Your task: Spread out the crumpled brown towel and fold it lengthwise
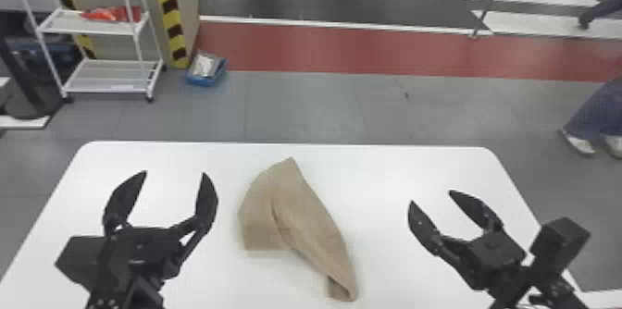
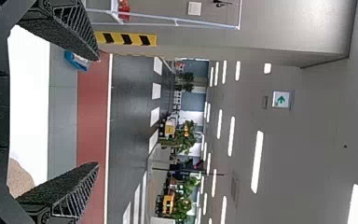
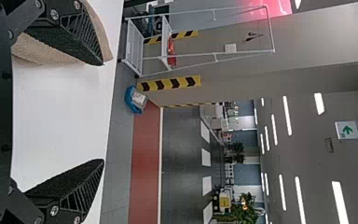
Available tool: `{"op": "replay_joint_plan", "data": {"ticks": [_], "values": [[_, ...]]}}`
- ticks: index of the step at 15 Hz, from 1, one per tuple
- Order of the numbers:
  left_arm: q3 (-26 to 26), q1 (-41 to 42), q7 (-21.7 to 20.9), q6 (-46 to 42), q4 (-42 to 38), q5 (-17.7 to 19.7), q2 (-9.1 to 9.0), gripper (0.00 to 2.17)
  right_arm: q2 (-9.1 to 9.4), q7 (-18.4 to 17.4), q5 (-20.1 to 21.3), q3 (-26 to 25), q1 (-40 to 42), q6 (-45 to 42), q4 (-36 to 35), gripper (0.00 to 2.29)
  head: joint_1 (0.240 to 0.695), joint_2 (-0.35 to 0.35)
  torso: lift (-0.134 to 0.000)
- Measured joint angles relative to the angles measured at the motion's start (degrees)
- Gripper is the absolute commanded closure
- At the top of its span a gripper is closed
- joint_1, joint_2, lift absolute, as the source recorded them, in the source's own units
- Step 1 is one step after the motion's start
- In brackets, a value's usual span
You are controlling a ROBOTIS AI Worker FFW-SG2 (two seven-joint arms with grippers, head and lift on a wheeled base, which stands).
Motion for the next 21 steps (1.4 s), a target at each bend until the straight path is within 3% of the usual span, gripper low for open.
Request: {"op": "replay_joint_plan", "data": {"ticks": [16, 21], "values": [[-0.1, 0.4, -1.3, -0.1, 0.3, 0.5, 0.04, 0.09, 0.00, 0.6, -0.8, -0.1, 0.4, 1.7, 0.0, 0.19, 0.695, -0.132, 0.000], [-0.1, -1.3, -4.2, -1.0, 7.5, 1.6, -0.09, 0.10, 0.00, 2.3, 3.4, 0.5, -1.1, 2.7, 4.6, 0.22, 0.695, -0.129, 0.000]]}}
